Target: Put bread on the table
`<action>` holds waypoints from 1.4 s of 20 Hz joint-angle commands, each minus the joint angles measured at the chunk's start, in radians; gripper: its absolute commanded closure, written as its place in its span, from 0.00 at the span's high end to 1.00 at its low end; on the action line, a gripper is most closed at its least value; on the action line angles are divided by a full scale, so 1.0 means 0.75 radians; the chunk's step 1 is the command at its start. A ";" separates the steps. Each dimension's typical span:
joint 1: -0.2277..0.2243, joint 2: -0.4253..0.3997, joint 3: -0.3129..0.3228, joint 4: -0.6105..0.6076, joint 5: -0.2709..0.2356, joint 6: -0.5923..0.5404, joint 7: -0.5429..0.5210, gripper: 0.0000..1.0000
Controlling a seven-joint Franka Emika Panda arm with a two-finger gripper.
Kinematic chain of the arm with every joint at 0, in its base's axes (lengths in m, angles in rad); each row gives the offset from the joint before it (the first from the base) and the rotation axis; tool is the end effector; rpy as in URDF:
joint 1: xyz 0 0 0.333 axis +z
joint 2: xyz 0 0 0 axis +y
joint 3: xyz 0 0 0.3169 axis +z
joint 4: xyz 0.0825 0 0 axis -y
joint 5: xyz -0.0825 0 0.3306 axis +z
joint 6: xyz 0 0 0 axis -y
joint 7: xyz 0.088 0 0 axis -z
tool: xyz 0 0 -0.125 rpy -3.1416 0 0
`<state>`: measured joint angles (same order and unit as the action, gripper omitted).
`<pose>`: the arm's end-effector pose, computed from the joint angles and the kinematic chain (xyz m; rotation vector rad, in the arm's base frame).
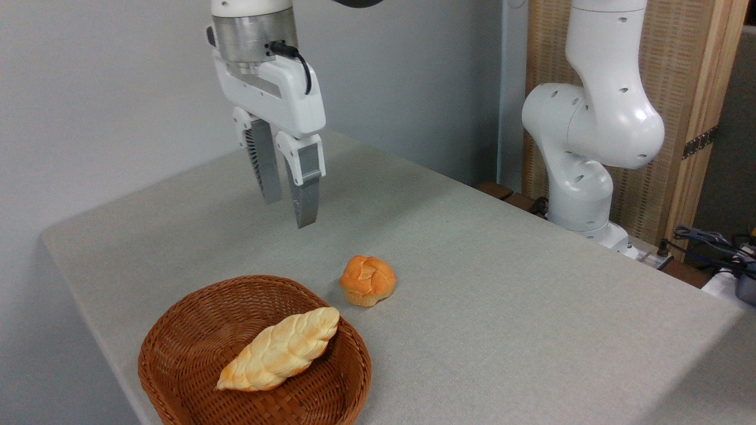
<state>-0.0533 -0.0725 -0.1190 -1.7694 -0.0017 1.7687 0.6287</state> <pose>0.4869 -0.0869 0.5767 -2.8704 1.2148 -0.1058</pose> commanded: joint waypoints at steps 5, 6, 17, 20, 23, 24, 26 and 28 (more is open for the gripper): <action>-0.007 0.080 0.065 0.216 -0.024 -0.164 -0.014 1.00; -0.007 0.078 0.089 0.216 -0.026 -0.166 0.008 1.00; -0.093 0.078 0.214 0.218 -0.028 -0.209 0.080 1.00; -0.093 0.080 0.214 0.218 -0.067 -0.217 0.080 1.00; -0.090 0.080 0.216 0.218 -0.082 -0.219 0.082 1.00; -0.090 0.080 0.216 0.218 -0.080 -0.219 0.082 1.00; -0.090 0.080 0.216 0.218 -0.076 -0.219 0.082 1.00; -0.090 0.080 0.216 0.218 -0.075 -0.219 0.088 1.00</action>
<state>-0.1082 -0.0251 0.0227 -1.6351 -0.0442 1.6338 0.6666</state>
